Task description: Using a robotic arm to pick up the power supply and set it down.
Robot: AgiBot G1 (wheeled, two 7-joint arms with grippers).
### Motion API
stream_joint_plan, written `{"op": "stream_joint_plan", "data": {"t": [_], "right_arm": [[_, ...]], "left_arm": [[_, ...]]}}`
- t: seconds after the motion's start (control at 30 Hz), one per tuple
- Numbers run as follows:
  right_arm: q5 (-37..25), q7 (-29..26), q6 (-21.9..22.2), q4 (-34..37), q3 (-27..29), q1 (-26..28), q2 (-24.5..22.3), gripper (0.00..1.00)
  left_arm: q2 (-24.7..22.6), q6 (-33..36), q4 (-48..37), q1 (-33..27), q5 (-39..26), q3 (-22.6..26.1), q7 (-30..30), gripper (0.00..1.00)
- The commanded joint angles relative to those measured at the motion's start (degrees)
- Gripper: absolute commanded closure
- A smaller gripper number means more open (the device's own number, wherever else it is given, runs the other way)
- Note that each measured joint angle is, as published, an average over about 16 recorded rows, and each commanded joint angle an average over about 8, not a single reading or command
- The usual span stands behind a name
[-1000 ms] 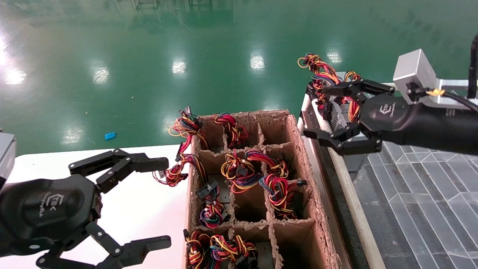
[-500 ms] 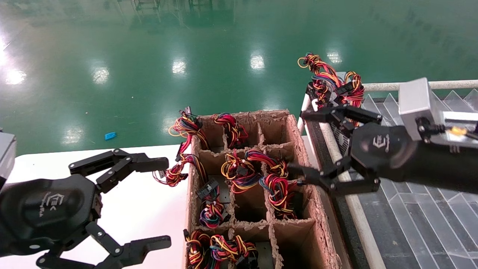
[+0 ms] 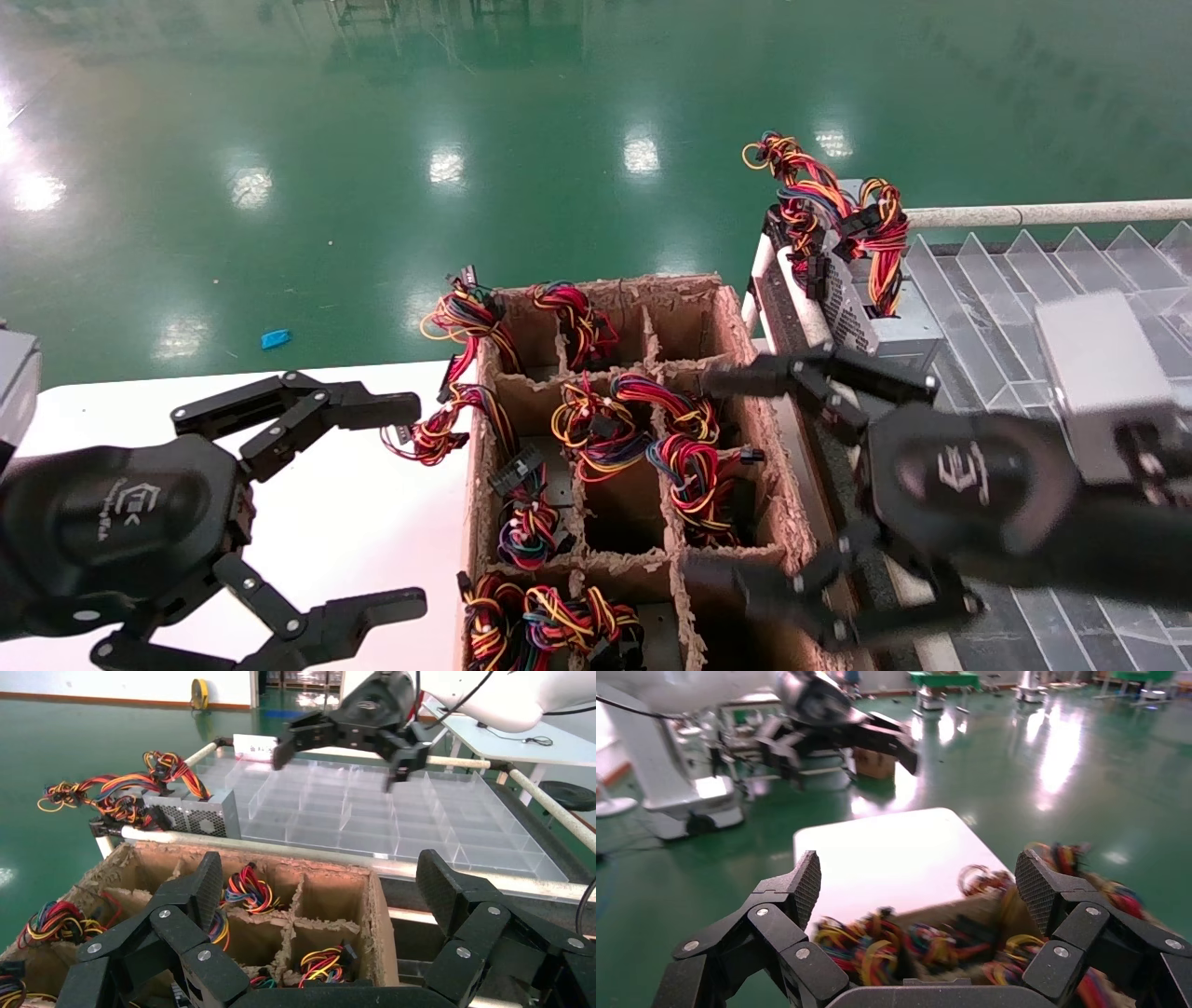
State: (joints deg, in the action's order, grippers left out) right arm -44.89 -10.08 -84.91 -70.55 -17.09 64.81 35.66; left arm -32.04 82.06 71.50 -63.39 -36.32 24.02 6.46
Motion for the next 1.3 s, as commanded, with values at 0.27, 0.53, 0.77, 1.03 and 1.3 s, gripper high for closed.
{"op": "stream_joint_plan", "data": {"t": [0.27, 0.53, 0.77, 1.03, 1.3], "right_arm": [[4.0, -0.8, -1.0, -4.0, 1.4, -4.3, -0.8, 0.00], [4.0, -0.8, -1.0, -3.9, 1.4, -4.2, -0.8, 0.00], [3.6, -0.8, -0.9, -3.5, 1.3, -3.8, -0.8, 0.00], [3.3, -0.7, -0.9, -3.2, 1.2, -3.5, -0.7, 0.00], [3.1, -0.7, -0.8, -3.1, 1.1, -3.4, -0.7, 0.00]], "left_arm": [[0.0, 0.0, 0.0, 0.0, 0.0, 0.0, 0.0, 0.00], [0.0, 0.0, 0.0, 0.0, 0.0, 0.0, 0.0, 0.00], [0.0, 0.0, 0.0, 0.0, 0.0, 0.0, 0.0, 0.00], [0.0, 0.0, 0.0, 0.0, 0.0, 0.0, 0.0, 0.00], [0.0, 0.0, 0.0, 0.0, 0.0, 0.0, 0.0, 0.00]]}}
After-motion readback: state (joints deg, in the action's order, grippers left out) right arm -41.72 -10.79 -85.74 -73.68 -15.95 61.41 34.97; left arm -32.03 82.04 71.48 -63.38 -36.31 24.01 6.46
